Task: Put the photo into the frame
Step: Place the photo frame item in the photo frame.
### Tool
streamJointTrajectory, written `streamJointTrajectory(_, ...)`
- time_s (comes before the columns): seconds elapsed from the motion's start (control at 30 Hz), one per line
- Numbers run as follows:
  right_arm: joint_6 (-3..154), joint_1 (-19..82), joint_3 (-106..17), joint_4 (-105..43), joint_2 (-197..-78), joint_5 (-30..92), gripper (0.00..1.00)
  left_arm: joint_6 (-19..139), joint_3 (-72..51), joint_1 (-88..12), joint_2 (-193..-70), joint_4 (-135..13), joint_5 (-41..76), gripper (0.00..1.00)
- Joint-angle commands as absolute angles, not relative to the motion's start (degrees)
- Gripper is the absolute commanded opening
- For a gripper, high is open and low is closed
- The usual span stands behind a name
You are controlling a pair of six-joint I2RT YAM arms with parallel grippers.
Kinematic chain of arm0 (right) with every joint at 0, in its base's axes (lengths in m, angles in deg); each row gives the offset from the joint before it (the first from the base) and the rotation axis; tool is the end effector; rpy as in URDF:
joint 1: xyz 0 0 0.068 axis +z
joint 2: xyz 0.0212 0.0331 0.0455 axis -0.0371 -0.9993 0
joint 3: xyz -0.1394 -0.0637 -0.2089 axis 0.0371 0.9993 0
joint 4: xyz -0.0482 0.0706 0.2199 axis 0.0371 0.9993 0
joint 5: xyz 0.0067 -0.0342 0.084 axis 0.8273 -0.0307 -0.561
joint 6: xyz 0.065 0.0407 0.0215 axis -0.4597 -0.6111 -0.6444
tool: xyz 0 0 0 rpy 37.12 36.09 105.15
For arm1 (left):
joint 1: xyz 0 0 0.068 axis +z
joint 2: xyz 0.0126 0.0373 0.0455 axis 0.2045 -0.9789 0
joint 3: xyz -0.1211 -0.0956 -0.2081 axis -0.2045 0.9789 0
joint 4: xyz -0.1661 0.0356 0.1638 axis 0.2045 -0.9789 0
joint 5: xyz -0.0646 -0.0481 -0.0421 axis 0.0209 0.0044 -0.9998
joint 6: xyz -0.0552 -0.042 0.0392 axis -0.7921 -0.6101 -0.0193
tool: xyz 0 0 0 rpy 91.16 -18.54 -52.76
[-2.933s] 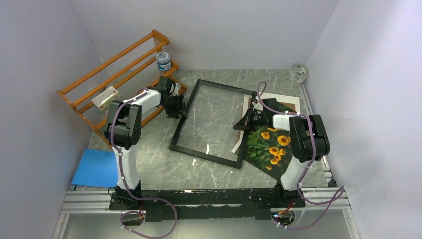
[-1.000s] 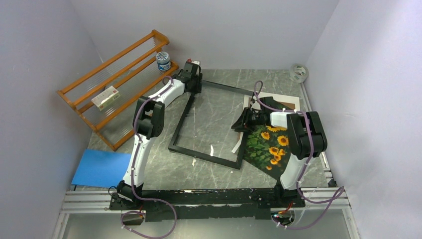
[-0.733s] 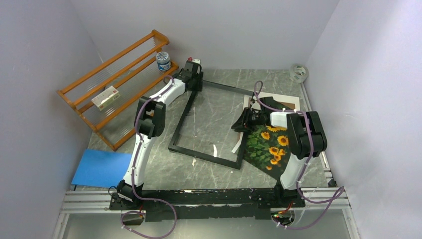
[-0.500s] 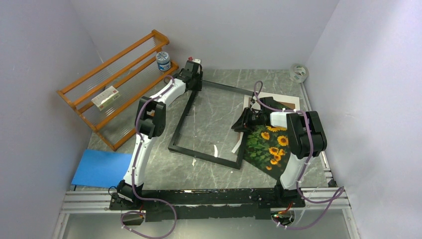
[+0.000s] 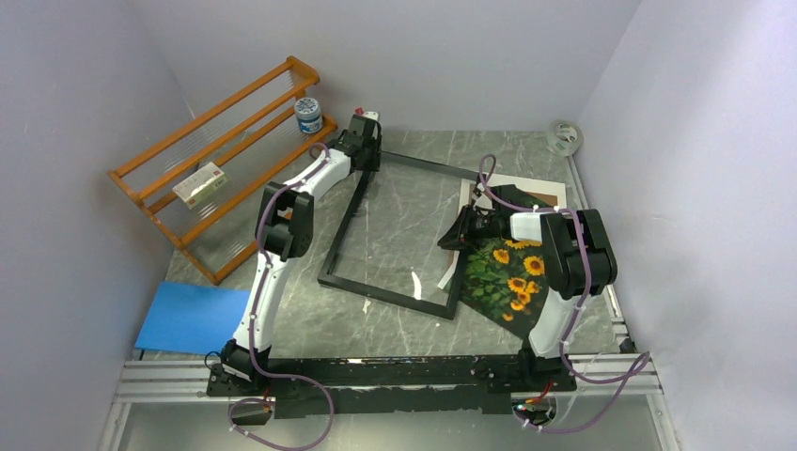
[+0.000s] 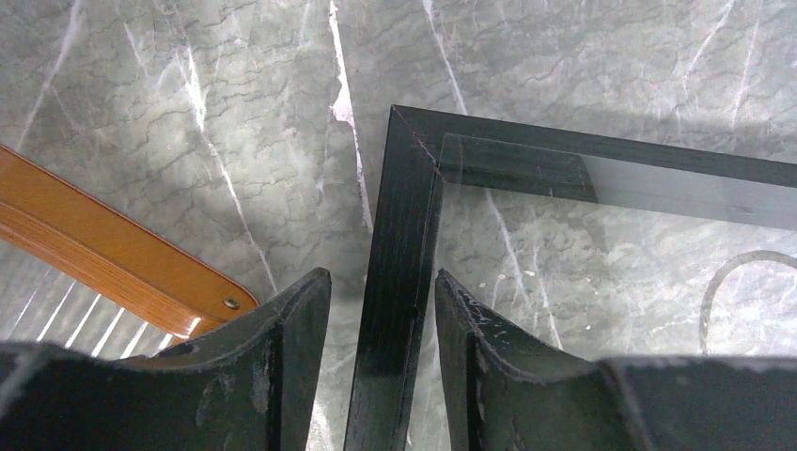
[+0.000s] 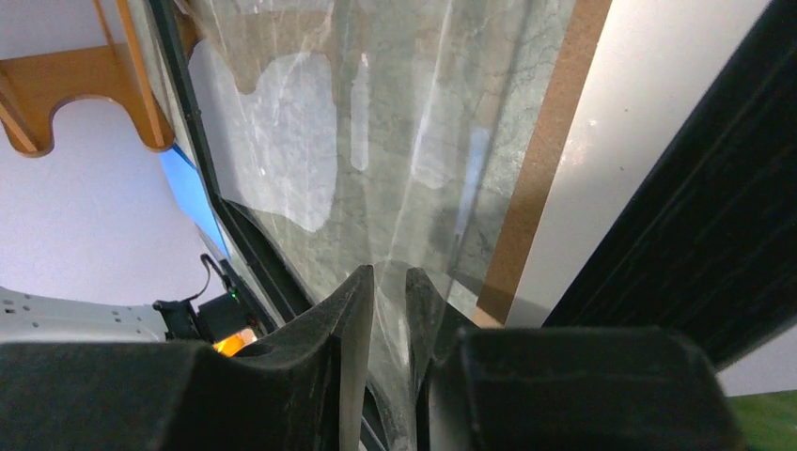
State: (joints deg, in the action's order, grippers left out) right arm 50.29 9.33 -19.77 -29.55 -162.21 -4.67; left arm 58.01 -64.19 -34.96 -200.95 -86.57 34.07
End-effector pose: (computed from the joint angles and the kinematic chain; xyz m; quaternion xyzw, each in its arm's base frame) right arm 0.3197 0.0879 0.1072 0.0894 0.8922 0.4237 0.1285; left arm 0.5132 -0.2087 0.1504 0.0438 0.9110 -0.0664 0.4047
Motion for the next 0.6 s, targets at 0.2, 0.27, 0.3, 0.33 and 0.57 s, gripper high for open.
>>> streamJointTrajectory(0.2,49.35,9.51,-21.22,-33.65,-163.77,-7.15,0.21,59.58,-63.32,-34.50,-197.10,-87.14,30.90,0.60)
streamJointTrajectory(0.27,49.24,9.51,-21.64,-33.40,-163.96,-7.28,0.19,59.25,-62.52,-34.43,-195.63,-86.99,29.51,0.63)
streamJointTrajectory(0.3,49.27,9.55,-21.77,-33.46,-164.13,-7.44,0.16,59.02,-62.10,-34.39,-195.04,-86.99,28.88,0.64)
streamJointTrajectory(0.33,49.17,9.58,-21.92,-33.47,-164.26,-7.65,0.15,58.97,-61.76,-34.32,-194.40,-86.99,28.07,0.65)
streamJointTrajectory(0.57,49.77,10.36,-23.83,-32.13,-165.51,-8.49,0.12,58.47,-57.29,-34.29,-189.15,-87.16,25.04,0.75)
